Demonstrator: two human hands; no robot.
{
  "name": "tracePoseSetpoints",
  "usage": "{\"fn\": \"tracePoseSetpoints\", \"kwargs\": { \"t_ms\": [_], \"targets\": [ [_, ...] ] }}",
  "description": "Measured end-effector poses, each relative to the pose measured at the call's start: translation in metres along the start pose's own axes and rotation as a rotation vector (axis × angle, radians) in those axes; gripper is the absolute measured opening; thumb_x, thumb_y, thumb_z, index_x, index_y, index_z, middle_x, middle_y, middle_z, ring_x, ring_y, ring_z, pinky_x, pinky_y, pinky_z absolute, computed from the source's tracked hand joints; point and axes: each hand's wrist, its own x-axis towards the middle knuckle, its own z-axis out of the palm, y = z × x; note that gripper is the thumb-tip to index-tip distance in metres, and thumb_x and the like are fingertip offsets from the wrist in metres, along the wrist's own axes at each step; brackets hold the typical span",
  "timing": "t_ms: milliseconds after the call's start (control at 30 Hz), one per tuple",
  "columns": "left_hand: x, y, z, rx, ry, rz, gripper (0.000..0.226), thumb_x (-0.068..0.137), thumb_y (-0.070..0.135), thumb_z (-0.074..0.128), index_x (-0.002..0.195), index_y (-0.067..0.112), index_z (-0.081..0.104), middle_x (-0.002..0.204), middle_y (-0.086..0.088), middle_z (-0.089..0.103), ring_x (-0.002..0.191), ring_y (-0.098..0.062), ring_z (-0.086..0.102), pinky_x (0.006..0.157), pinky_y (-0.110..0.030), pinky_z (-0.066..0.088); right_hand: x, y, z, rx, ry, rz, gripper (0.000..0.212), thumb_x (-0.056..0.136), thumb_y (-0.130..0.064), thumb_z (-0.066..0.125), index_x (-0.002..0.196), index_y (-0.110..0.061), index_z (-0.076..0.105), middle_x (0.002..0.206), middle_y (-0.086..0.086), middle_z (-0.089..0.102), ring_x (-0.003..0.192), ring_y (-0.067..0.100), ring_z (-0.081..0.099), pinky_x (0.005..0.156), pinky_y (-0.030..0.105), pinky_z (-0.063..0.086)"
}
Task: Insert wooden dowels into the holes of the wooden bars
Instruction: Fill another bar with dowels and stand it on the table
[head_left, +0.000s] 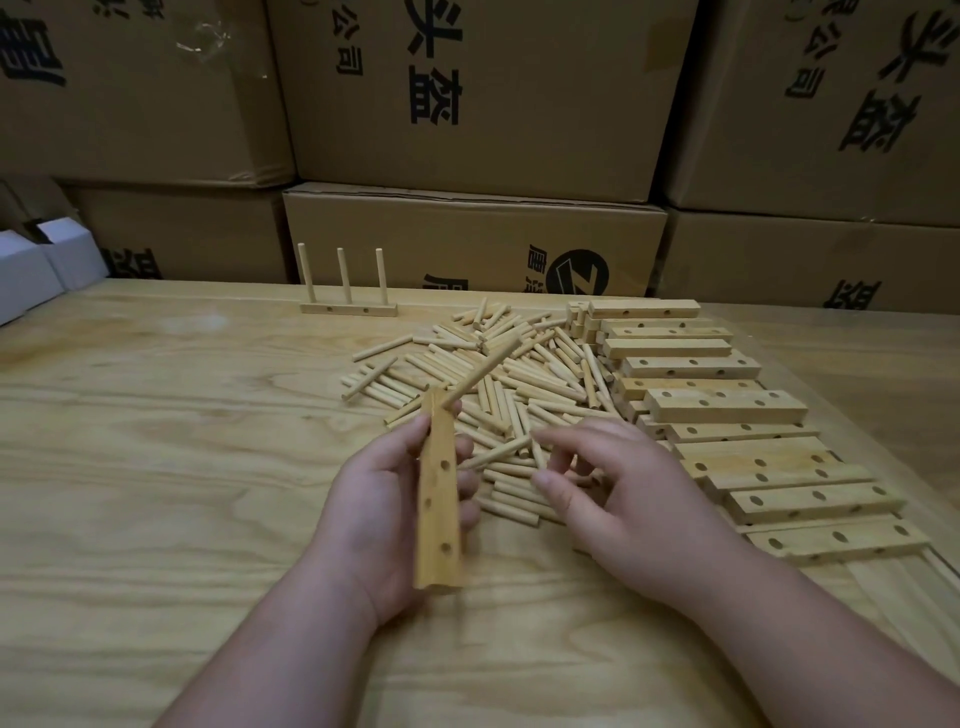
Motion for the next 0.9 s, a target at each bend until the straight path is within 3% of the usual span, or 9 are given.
{"fn": "tracePoseSetpoints", "kwargs": {
  "t_ms": [100, 333, 700, 900],
  "targets": [
    [-0.001, 0.004, -0.003, -0.075, -0.026, -0.007, 0.035, 0.086, 0.031, 0.055, 0.114, 0.015, 0.065, 0.07, -0.001, 0.047, 0.047, -0.011, 0.036, 0.036, -0.017, 0.024, 0.0, -0.005, 0.004, -0.002, -0.063, 0.005, 0.028, 0.088, -0.052, 0.066, 0.111, -0.038, 0.073, 0.093, -0.023, 0.06, 0.102, -0.003, 0.051, 0.091, 0.024, 0.045],
    [-0.004, 0.011, -0.01, -0.197, -0.017, 0.112, 0.029, 0.092, 0.033, 0.048, 0.113, 0.019, 0.063, 0.071, 0.002, 0.044, 0.049, -0.009, 0.035, 0.034, -0.017, 0.022, -0.002, -0.004, 0.002, -0.14, -0.184, 0.009, 0.033, 0.081, -0.064, 0.065, 0.106, -0.044, 0.074, 0.098, -0.025, 0.05, 0.107, 0.0, 0.04, 0.103, 0.03, 0.035],
    [-0.004, 0.012, -0.009, -0.213, 0.076, 0.202, 0.026, 0.097, 0.035, 0.046, 0.116, 0.025, 0.063, 0.069, 0.003, 0.047, 0.049, -0.009, 0.038, 0.038, -0.016, 0.024, -0.002, -0.007, 0.003, -0.252, -0.149, 0.002, 0.015, 0.088, -0.049, 0.064, 0.094, -0.038, 0.073, 0.094, -0.025, 0.048, 0.099, -0.002, 0.039, 0.092, 0.023, 0.033],
    [-0.003, 0.011, -0.009, -0.197, 0.089, 0.203, 0.027, 0.098, 0.037, 0.048, 0.116, 0.025, 0.064, 0.07, 0.003, 0.048, 0.051, -0.01, 0.039, 0.036, -0.017, 0.024, -0.002, -0.008, 0.0, -0.188, -0.06, -0.005, 0.003, 0.085, -0.039, 0.067, 0.086, -0.036, 0.067, 0.088, -0.025, 0.057, 0.097, 0.001, 0.05, 0.093, 0.028, 0.044]
  ]
}}
